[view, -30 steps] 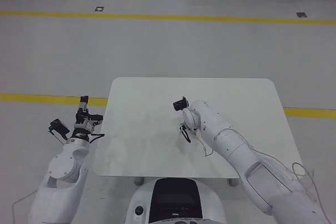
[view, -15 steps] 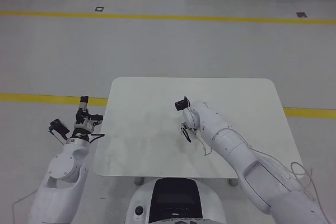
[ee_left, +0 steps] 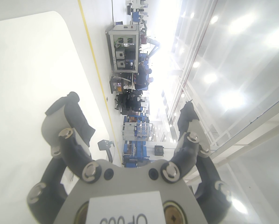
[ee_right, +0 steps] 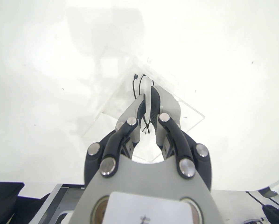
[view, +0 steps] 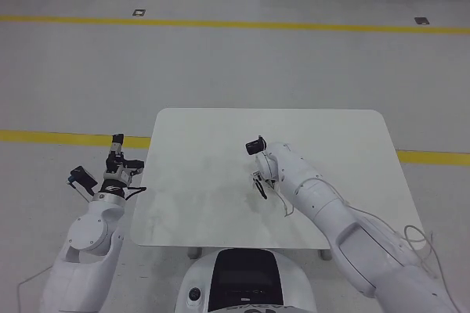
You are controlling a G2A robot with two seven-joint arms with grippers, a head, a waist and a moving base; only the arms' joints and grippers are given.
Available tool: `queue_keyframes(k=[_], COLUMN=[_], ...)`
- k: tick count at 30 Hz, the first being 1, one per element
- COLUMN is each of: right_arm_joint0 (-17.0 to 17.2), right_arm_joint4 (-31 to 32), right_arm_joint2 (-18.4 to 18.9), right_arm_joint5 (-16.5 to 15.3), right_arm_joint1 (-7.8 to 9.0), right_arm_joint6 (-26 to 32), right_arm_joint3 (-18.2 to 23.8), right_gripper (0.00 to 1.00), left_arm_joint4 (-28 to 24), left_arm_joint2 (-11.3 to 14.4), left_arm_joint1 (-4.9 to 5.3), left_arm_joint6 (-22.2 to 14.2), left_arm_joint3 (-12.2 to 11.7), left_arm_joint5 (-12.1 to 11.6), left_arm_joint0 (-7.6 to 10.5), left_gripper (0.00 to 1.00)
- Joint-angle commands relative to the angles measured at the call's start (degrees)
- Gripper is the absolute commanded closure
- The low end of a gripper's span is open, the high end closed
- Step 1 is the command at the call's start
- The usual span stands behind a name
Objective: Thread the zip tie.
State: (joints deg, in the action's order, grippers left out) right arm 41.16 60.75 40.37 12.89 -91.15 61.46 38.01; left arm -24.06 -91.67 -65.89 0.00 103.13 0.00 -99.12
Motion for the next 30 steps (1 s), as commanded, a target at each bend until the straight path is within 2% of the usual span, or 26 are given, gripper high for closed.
queue_keyframes(k=[1,13,25,30], right_arm_joint0=[-0.2,-0.4,0.4,0.7], right_arm_joint4=[0.1,0.6,1.9,2.7], right_arm_joint2=[0.0,0.4,1.5,2.0], right_arm_joint5=[0.1,0.4,-0.4,0.8], right_arm_joint1=[-0.2,-0.96,-0.8,-0.68], right_arm_joint6=[-0.2,-1.5,-1.8,-1.1], right_arm_joint3=[-0.6,-1.8,0.0,0.4], right_gripper=[0.89,0.85,0.85,0.85], left_arm_joint4=[0.0,0.0,0.0,0.0], left_arm_joint2=[0.0,0.0,0.0,0.0], left_arm_joint1=[0.0,0.0,0.0,0.0], left_arm_joint6=[0.0,0.0,0.0,0.0], left_arm_joint3=[0.0,0.0,0.0,0.0], left_arm_joint5=[0.0,0.0,0.0,0.0], left_arm_joint0=[0.0,0.0,0.0,0.0], left_gripper=[0.0,0.0,0.0,0.0])
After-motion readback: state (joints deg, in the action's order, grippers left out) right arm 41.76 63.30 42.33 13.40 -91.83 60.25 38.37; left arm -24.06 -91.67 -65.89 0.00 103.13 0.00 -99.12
